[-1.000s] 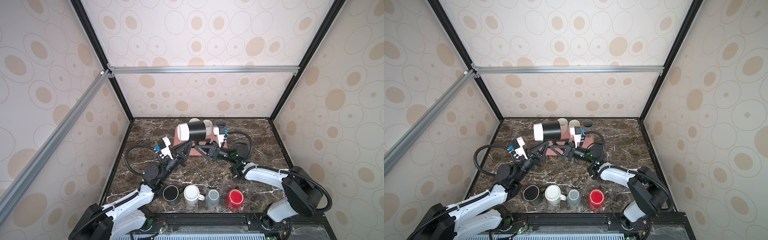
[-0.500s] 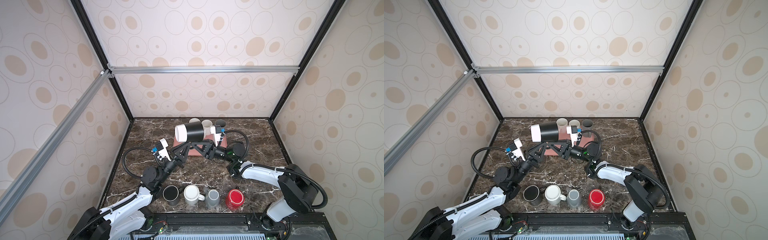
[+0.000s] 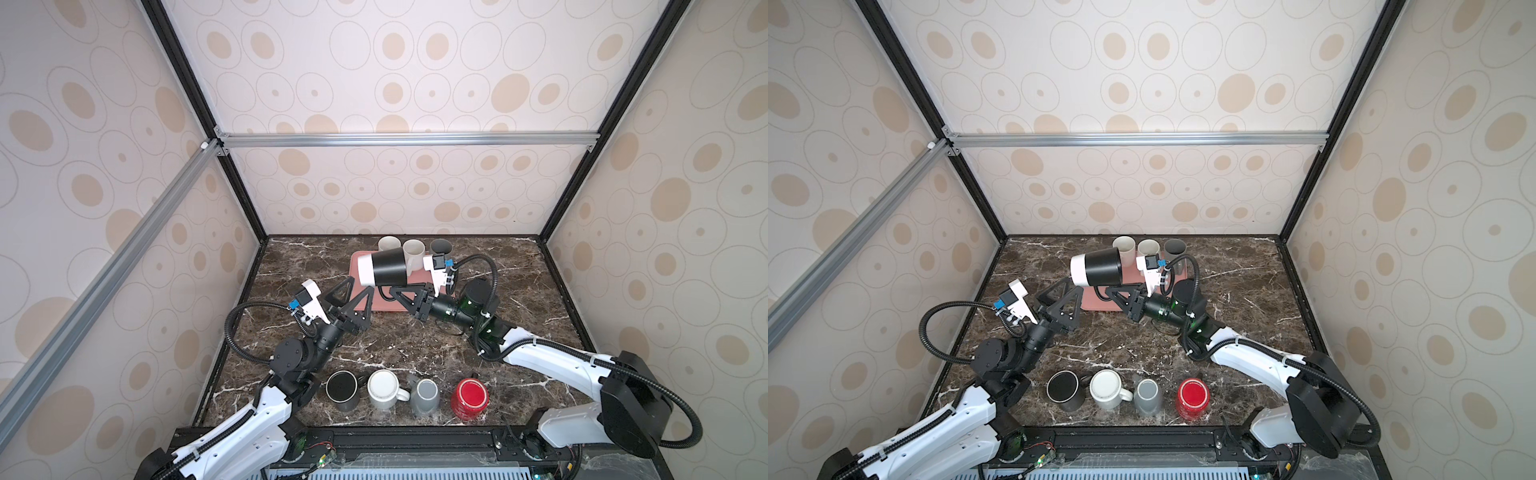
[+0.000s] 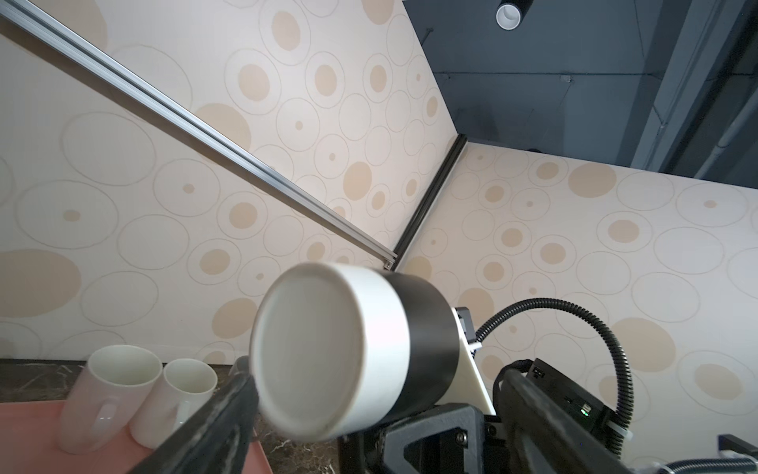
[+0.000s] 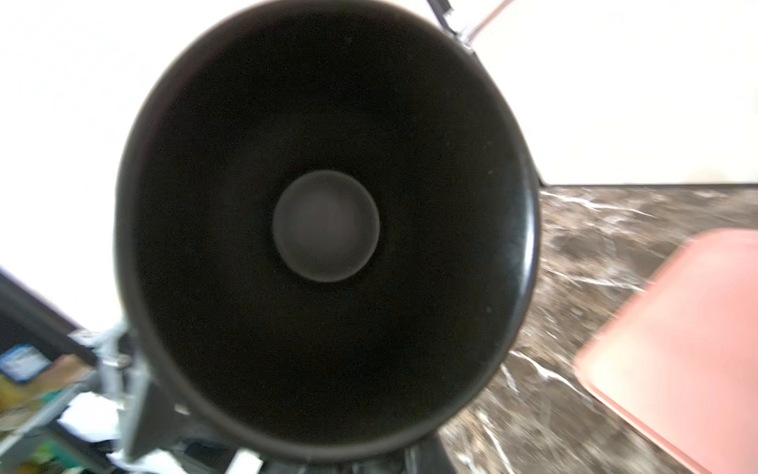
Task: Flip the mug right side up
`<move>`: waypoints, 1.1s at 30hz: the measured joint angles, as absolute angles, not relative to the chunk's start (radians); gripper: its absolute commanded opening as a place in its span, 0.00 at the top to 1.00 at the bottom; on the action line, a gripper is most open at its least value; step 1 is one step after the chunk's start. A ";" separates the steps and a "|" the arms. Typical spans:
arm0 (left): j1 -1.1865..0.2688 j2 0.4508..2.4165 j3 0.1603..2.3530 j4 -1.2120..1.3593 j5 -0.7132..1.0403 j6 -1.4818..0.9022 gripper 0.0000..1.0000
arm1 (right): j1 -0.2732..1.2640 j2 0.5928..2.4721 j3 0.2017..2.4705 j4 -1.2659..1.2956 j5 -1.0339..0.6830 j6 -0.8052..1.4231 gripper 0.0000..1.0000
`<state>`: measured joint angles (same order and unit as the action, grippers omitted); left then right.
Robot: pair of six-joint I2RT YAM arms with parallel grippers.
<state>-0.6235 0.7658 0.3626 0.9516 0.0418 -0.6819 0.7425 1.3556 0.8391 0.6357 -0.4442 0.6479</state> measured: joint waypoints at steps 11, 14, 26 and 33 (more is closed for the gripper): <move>-0.624 0.651 0.363 0.729 -0.101 -0.601 0.01 | 0.738 1.537 1.189 -0.072 -0.184 0.397 1.00; -0.624 0.644 0.363 0.694 -0.115 -0.589 0.01 | 0.738 1.609 1.265 -0.199 -0.073 0.327 1.00; -0.624 0.627 0.363 0.642 -0.139 -0.558 0.01 | 0.576 1.746 1.319 -0.472 0.171 0.196 1.00; -0.624 0.621 0.363 0.632 -0.143 -0.551 0.01 | 0.514 1.780 1.322 -0.498 0.227 0.170 1.00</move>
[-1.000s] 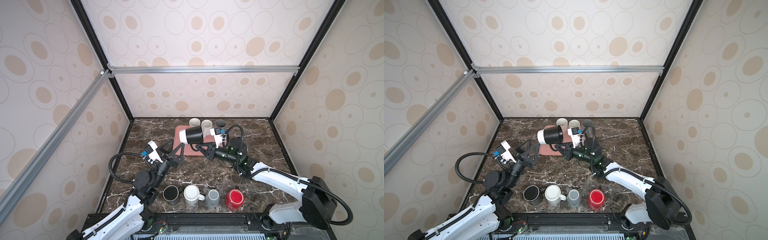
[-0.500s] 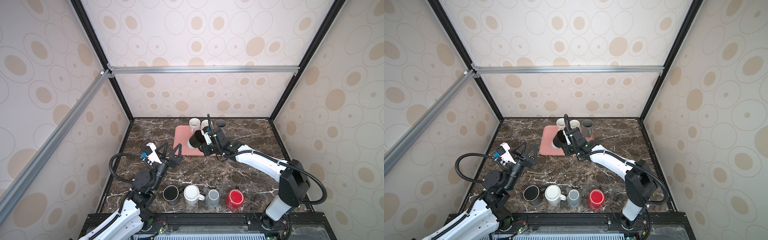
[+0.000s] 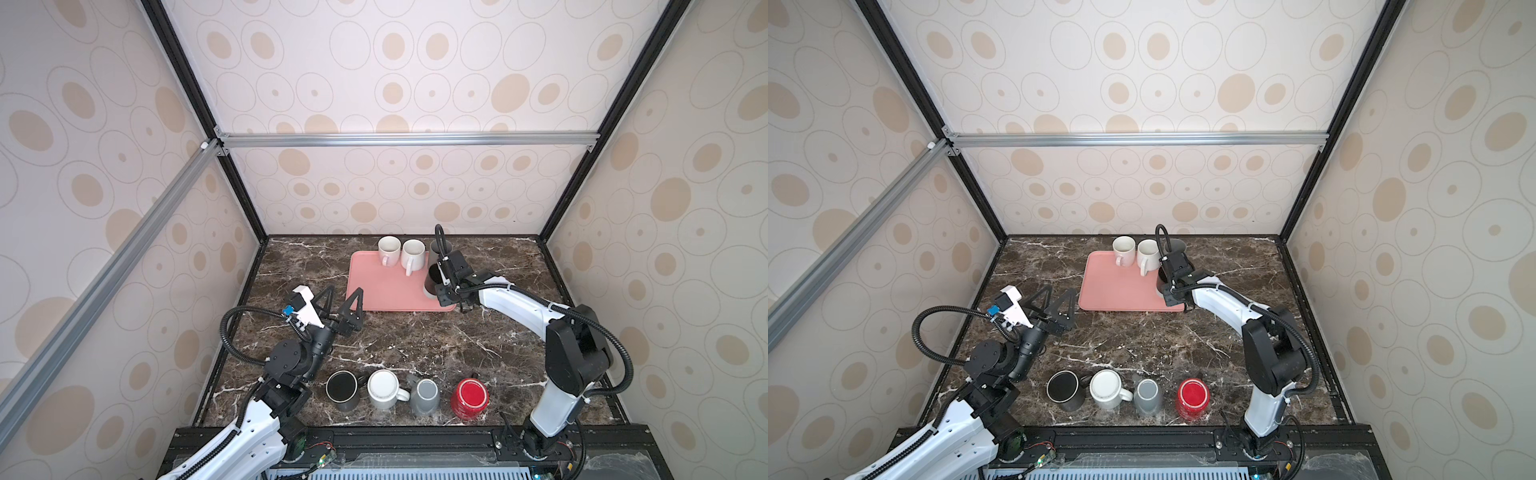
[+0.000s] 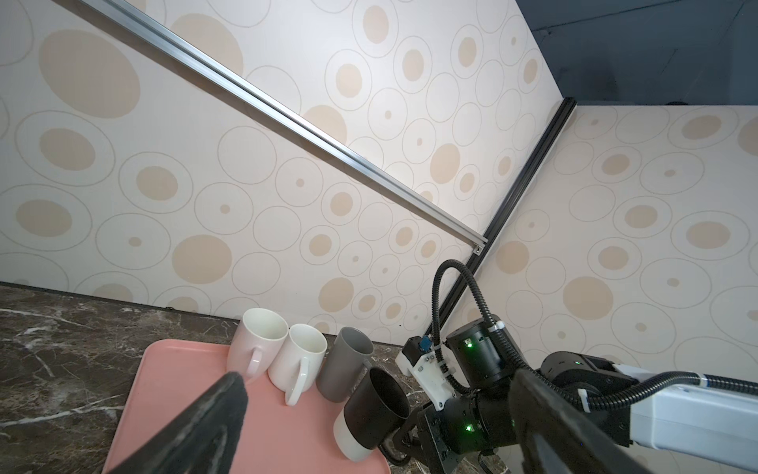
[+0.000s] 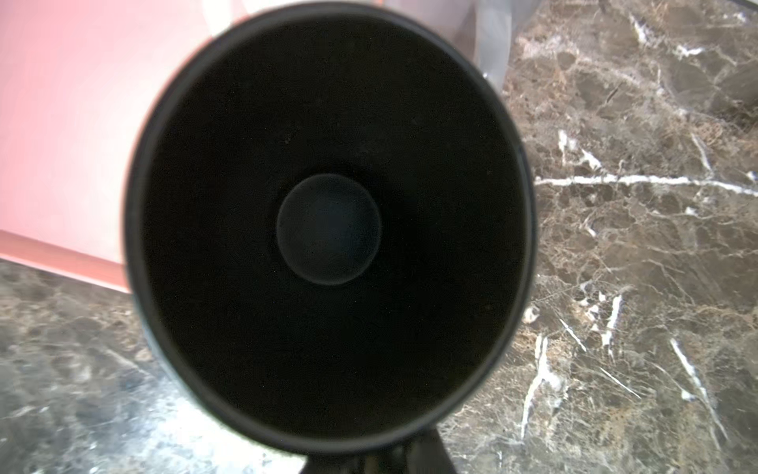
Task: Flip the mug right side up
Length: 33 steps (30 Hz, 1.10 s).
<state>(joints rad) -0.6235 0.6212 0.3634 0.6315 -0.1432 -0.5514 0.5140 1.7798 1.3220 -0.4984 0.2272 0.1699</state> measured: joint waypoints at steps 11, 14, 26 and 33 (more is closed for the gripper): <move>-0.624 0.609 0.363 0.611 -0.156 -0.543 0.01 | 0.508 1.823 1.326 -0.528 0.258 0.153 1.00; -0.624 0.610 0.363 0.611 -0.156 -0.543 0.01 | 0.508 1.823 1.326 -0.538 0.278 0.146 1.00; -0.624 0.611 0.363 0.610 -0.155 -0.543 0.01 | 0.508 1.823 1.330 -0.560 0.318 0.131 0.58; -0.624 0.611 0.363 0.603 -0.155 -0.543 0.00 | 0.508 1.765 1.317 -0.529 0.296 0.147 0.33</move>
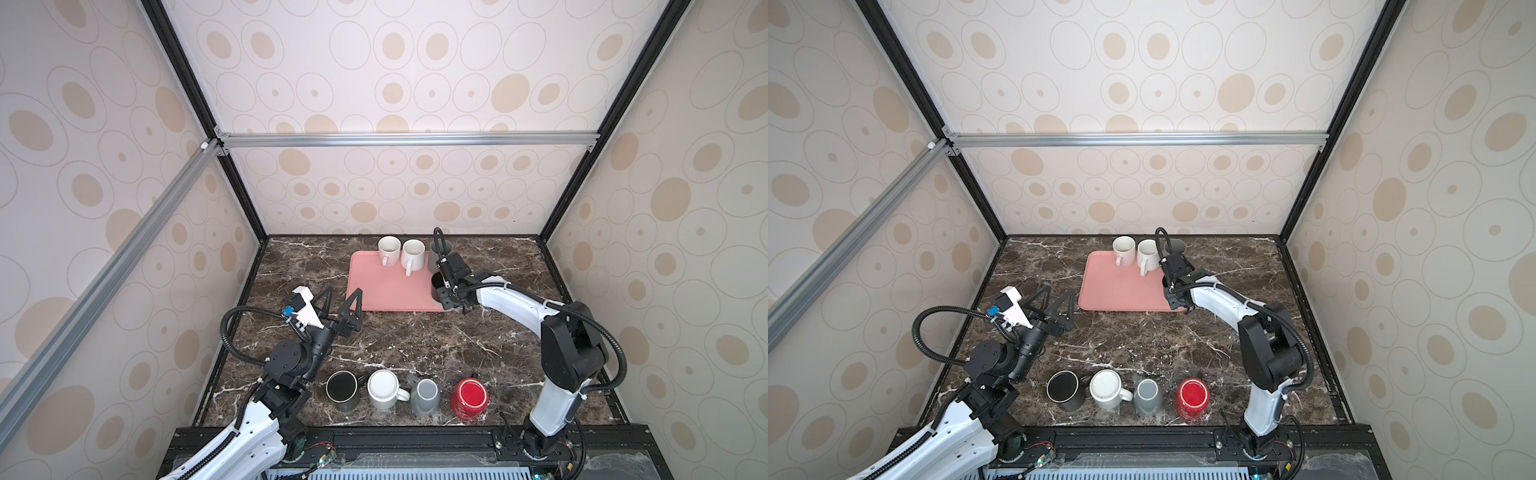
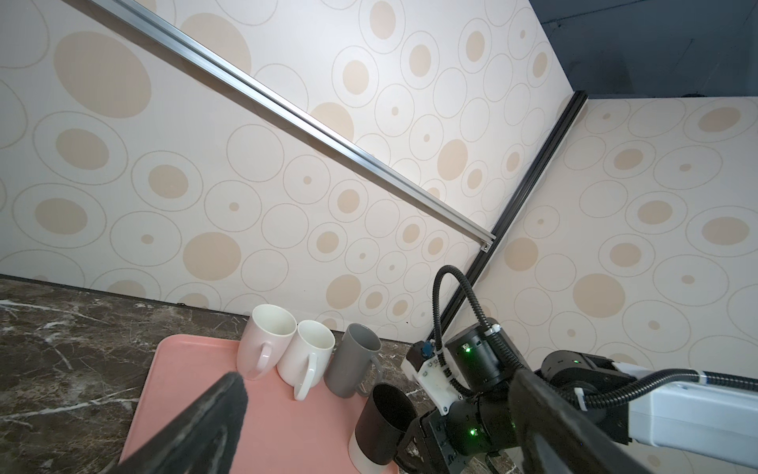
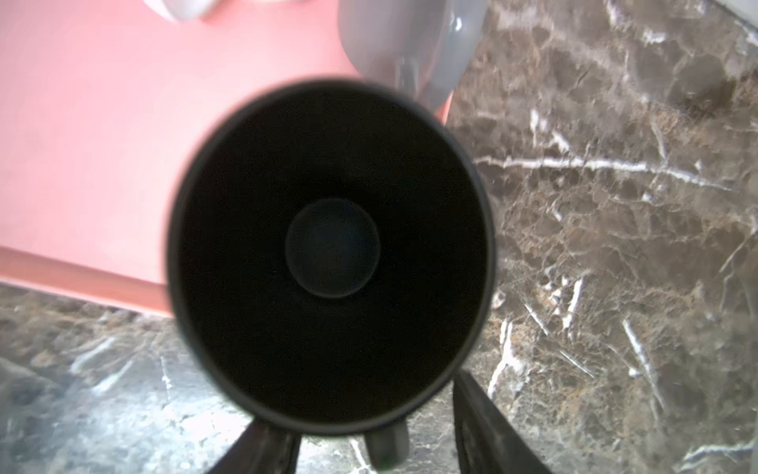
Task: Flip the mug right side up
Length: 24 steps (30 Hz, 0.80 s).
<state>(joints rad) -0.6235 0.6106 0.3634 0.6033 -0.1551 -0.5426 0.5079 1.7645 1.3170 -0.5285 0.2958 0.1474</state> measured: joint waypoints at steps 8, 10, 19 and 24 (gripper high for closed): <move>-0.624 0.618 0.363 0.583 -0.148 -0.543 0.01 | 0.517 1.559 1.262 -0.484 0.210 0.170 0.23; -0.624 0.618 0.363 0.577 -0.148 -0.543 0.01 | 0.536 1.509 1.232 -0.476 0.186 0.174 0.20; -0.624 0.573 0.403 0.473 -0.187 -0.531 0.01 | 0.818 1.330 1.060 -0.392 0.058 0.099 0.08; -0.624 0.507 0.447 0.399 -0.270 -0.508 0.01 | 1.029 1.332 1.000 -0.289 -0.037 0.015 0.00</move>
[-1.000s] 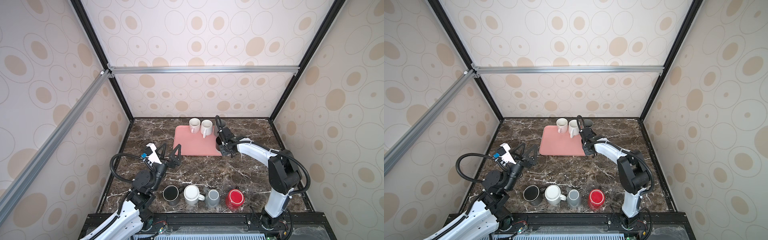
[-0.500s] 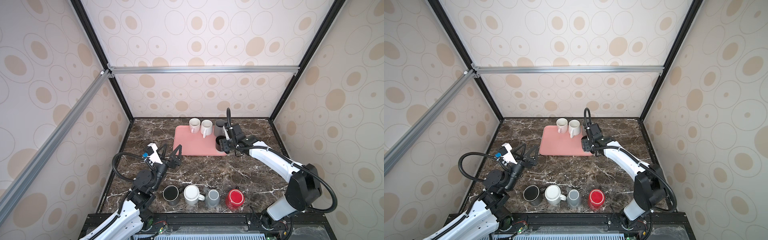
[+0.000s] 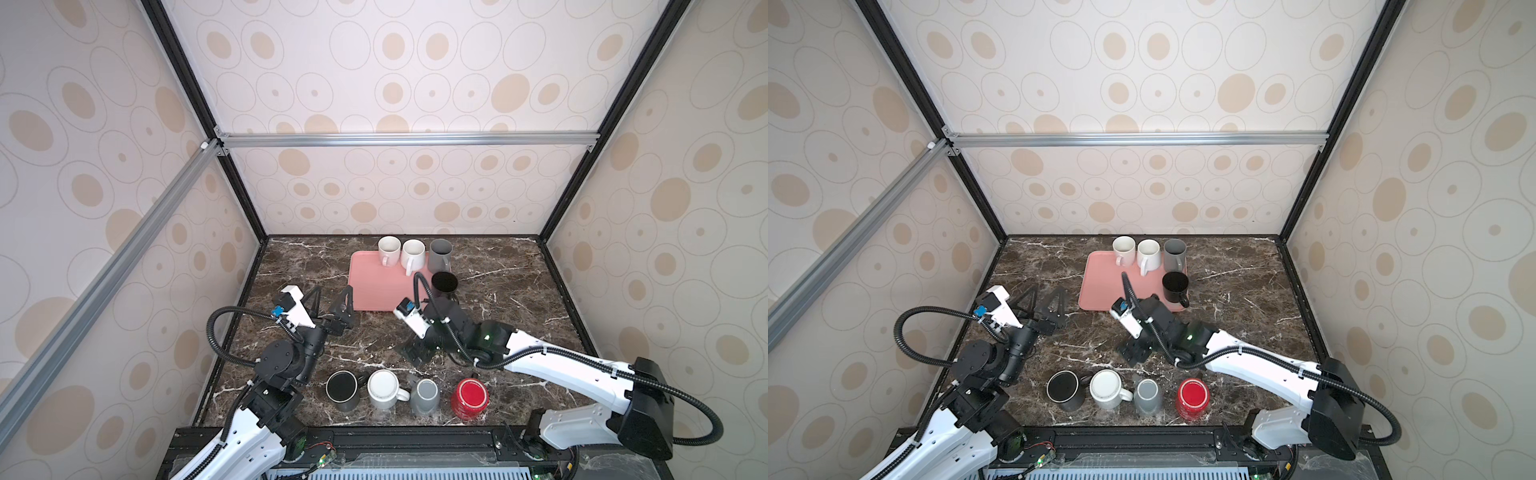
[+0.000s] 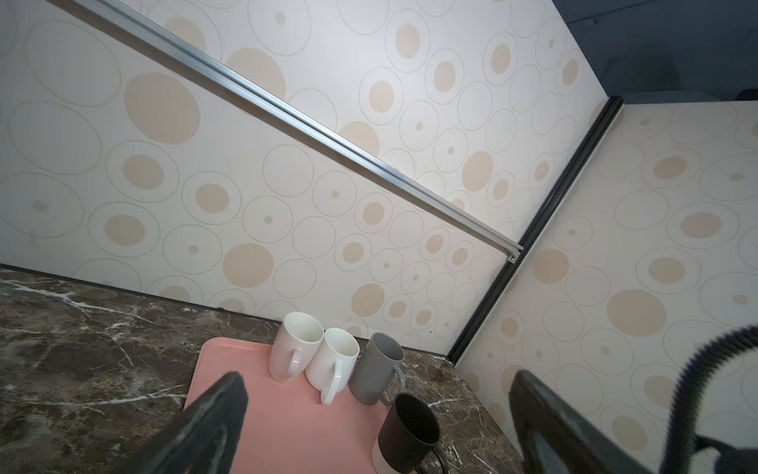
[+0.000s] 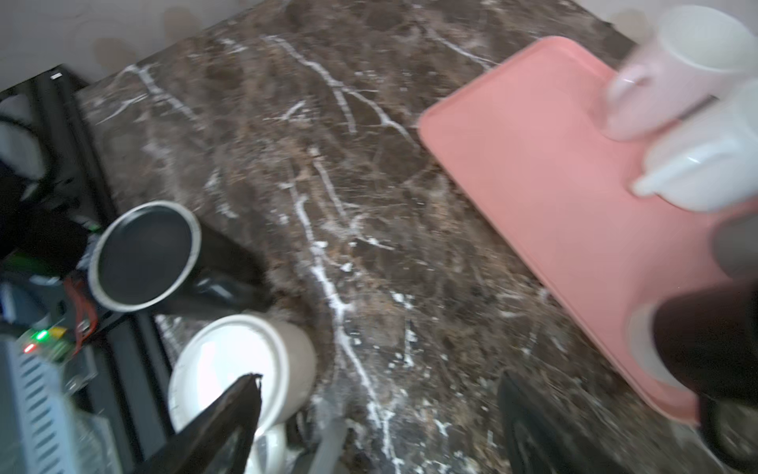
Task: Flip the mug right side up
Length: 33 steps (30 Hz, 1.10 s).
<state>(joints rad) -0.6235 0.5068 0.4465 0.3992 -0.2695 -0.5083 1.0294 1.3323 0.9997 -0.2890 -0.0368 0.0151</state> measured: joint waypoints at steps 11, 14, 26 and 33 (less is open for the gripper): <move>-0.624 0.405 0.477 0.290 -0.385 -0.481 0.01 | 1.251 1.563 1.021 -0.077 -0.139 -0.086 0.01; -0.624 0.396 0.477 0.268 -0.399 -0.481 0.01 | 1.278 1.625 1.040 -0.041 -0.123 -0.103 0.01; -0.624 0.369 0.477 0.244 -0.418 -0.481 0.01 | 1.290 1.749 1.084 0.073 0.007 -0.122 0.01; -0.624 0.368 0.477 0.239 -0.418 -0.481 0.01 | 1.287 1.838 1.161 0.086 0.086 -0.089 0.02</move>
<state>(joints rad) -0.6235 0.3679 0.4767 0.2390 -0.4183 -0.4808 1.2873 1.8381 1.1610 0.0864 0.0856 -0.0891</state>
